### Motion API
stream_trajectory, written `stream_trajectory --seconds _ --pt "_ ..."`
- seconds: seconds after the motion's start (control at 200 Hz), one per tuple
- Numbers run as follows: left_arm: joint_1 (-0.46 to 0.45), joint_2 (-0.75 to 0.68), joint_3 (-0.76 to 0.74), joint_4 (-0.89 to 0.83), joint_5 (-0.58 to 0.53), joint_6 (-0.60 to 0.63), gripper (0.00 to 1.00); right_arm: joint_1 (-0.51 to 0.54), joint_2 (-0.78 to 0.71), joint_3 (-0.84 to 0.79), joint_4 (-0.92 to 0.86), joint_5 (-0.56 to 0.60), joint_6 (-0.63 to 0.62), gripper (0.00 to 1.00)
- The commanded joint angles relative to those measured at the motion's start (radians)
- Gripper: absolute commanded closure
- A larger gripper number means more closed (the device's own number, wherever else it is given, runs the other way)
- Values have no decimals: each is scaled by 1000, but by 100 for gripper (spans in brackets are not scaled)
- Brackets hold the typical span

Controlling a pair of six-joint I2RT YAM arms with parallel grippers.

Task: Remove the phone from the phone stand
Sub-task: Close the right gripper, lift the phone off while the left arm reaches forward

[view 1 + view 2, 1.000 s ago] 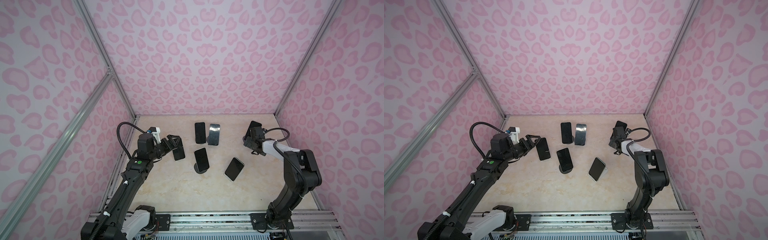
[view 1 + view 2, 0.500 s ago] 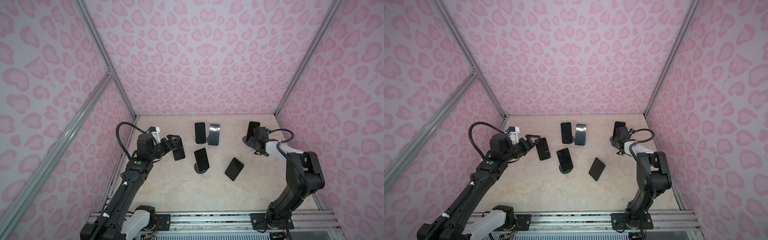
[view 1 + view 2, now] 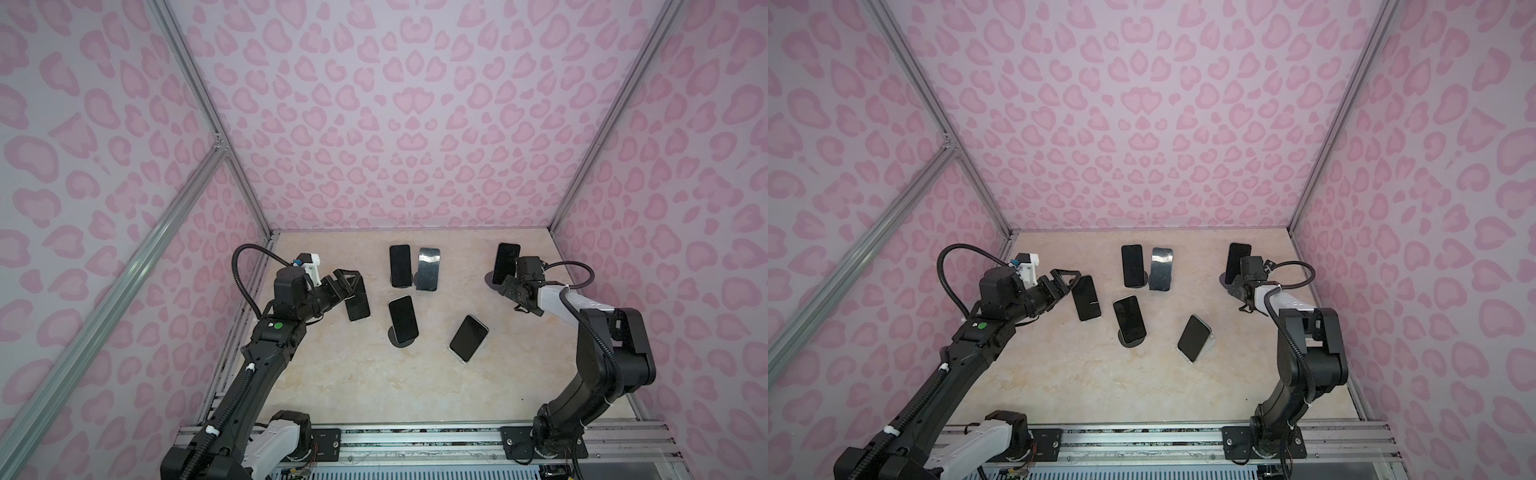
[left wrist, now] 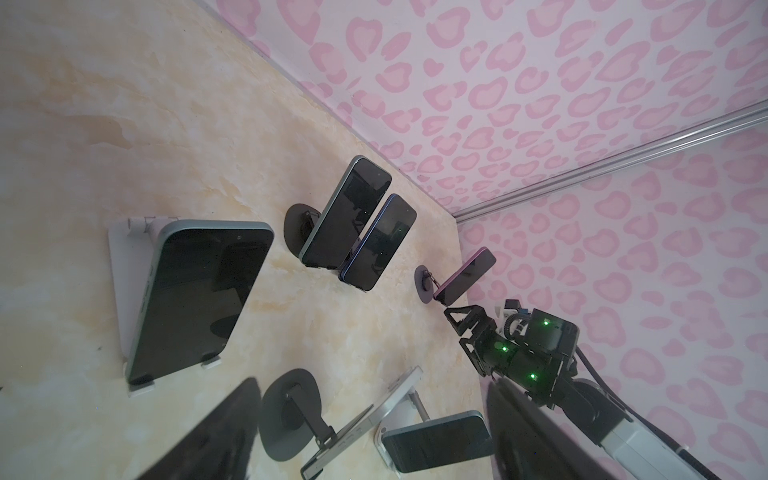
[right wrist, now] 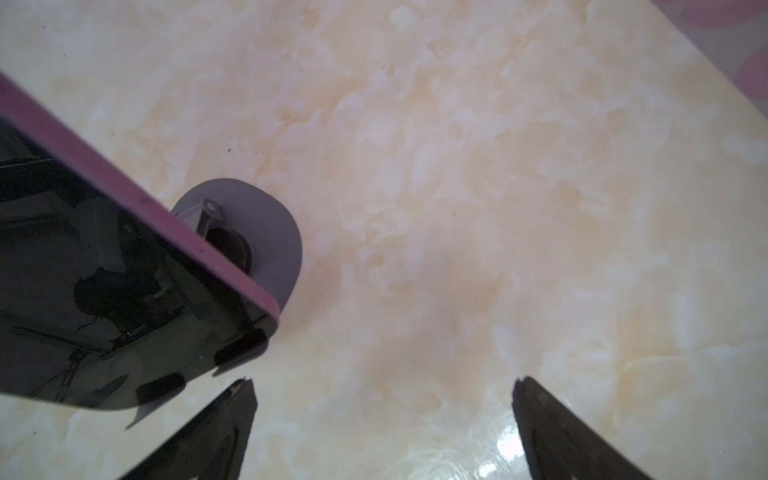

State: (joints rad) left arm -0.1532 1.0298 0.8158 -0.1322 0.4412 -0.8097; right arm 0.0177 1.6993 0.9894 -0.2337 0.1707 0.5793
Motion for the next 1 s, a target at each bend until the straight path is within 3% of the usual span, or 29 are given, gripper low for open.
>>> stream_trajectory --seconds 0.0,0.15,0.41,0.655,0.79,1.0 --pt "1 0 3 29 10 0 12 -2 -13 -12 -8 -21 -38 2" --pt "0 -9 15 20 8 0 12 1 -111 -37 -29 -91 -103 2" --pt "-4 -2 127 -19 32 -7 14 21 -341 18 -41 -115 -208 1" --pt "-71 123 303 -13 75 6 12 13 -165 266 -103 -218 -336 1" --pt "-128 190 313 -19 158 54 11 -1 -27 420 -203 -232 -359 1" --pt "-171 219 284 -17 199 78 10 -4 73 533 -259 -207 -395 1"
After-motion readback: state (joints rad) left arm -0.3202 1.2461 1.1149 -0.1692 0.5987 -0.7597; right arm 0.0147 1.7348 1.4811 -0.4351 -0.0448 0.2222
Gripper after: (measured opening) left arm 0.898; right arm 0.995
